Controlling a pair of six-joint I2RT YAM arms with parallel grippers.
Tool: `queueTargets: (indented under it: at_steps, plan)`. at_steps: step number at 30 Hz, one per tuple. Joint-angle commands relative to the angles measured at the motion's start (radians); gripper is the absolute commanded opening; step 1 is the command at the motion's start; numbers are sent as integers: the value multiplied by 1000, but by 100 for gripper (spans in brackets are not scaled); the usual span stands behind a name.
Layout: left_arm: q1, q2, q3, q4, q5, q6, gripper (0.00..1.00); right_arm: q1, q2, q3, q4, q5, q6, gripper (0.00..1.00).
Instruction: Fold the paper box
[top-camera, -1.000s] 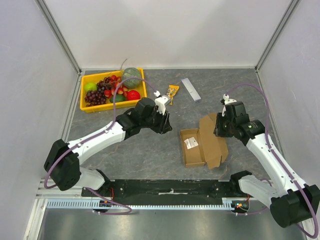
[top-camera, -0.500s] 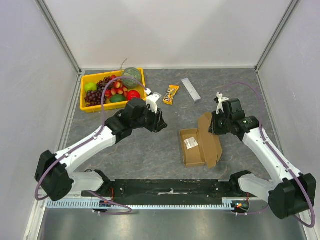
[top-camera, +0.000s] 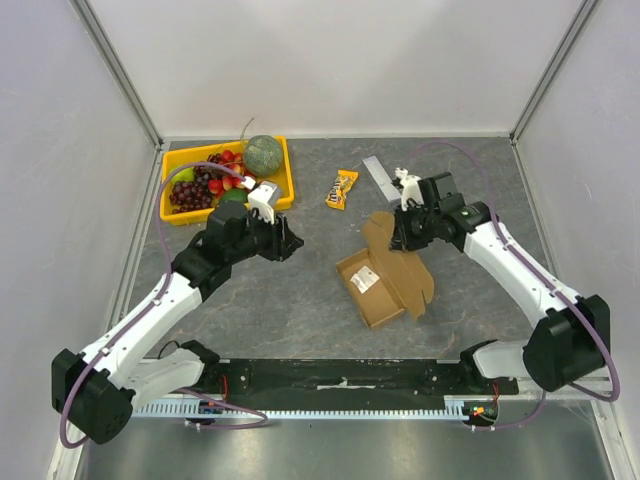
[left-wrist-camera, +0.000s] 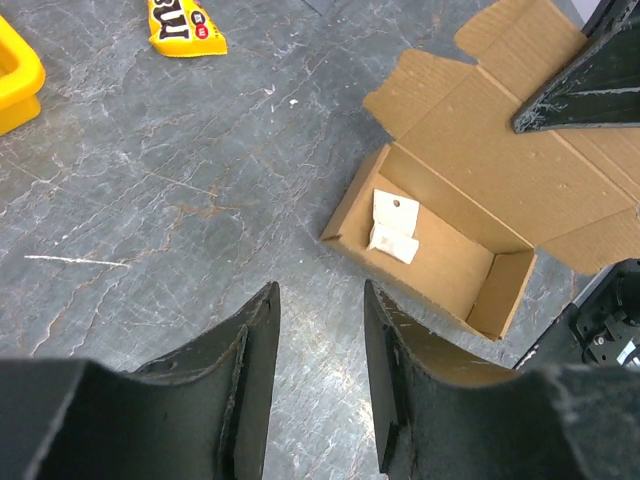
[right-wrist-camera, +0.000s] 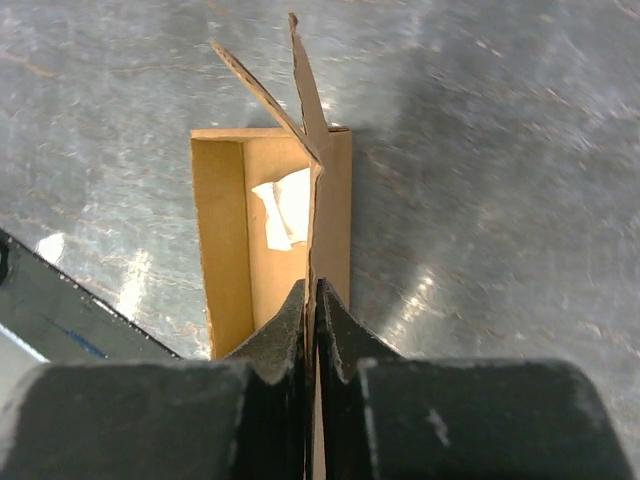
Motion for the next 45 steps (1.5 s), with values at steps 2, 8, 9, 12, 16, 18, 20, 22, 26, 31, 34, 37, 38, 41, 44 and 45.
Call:
queueTargets:
  at_steps: [2, 8, 9, 12, 16, 18, 20, 22, 26, 31, 34, 37, 38, 41, 44, 45]
  plan:
    - [35, -43, -13, 6, 50, 6, 46, 123, 87, 134, -6, -63, -112, 10]
    - [61, -76, -35, 8, 87, 10, 47, 237, 167, 208, -32, -106, -274, 10]
    - [66, -86, -41, 9, 88, 10, 47, 246, 173, 217, -38, -106, -300, 10]
    - [72, -110, -58, 8, 87, 12, 47, 267, 209, 274, -86, -106, -380, 8]
    - [80, -119, -70, 5, 88, 6, 48, 301, 300, 401, -178, -120, -469, 4]
    - [80, -124, -73, 2, 90, 4, 48, 326, 351, 470, -215, -120, -509, 4]
    - [81, -132, -78, -3, 87, 7, 48, 352, 401, 527, -245, -104, -537, 5]
    - [83, -141, -82, -12, 82, 13, 49, 379, 440, 570, -267, -74, -555, 8]
    - [84, -167, -102, -31, 58, 26, 52, 407, 469, 595, -272, -49, -574, 13]
    - [84, -185, -124, -29, 50, 20, 53, 413, 452, 596, -239, -12, -580, 33]
    - [87, -184, -129, -25, 50, 15, 53, 412, 425, 591, -209, 11, -572, 41]
    - [86, -179, -122, -21, 45, 16, 54, 412, 371, 556, -138, 78, -528, 46]
    - [87, -176, -116, -20, 44, 21, 54, 412, 352, 544, -121, 93, -519, 47]
    - [87, -155, -95, -18, 42, 35, 54, 407, 285, 493, -57, 179, -462, 50]
    - [89, -113, -66, -15, 51, 50, 55, 361, 228, 463, -35, 278, -341, 60]
    - [89, -100, -55, -12, 56, 56, 55, 337, 207, 450, -31, 258, -312, 61]
